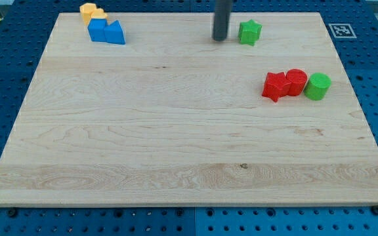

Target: Place the green star to the top right of the red circle

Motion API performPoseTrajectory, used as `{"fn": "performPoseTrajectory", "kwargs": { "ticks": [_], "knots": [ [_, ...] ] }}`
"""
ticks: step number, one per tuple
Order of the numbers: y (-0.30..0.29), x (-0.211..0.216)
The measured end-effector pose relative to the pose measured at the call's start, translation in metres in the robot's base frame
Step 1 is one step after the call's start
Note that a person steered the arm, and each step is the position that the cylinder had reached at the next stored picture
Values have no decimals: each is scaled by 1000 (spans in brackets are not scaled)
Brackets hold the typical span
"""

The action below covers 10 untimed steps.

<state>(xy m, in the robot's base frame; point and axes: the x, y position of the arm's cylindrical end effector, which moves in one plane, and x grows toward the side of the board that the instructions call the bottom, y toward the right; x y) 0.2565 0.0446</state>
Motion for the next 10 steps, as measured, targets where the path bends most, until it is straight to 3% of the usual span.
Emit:
{"fn": "performPoseTrajectory", "kwargs": {
  "ticks": [1, 2, 3, 5, 6, 8, 10],
  "knots": [
    [16, -32],
    [44, -29],
    [47, 0],
    [114, 8],
    [134, 35],
    [146, 95],
    [160, 115]
  ]
}}
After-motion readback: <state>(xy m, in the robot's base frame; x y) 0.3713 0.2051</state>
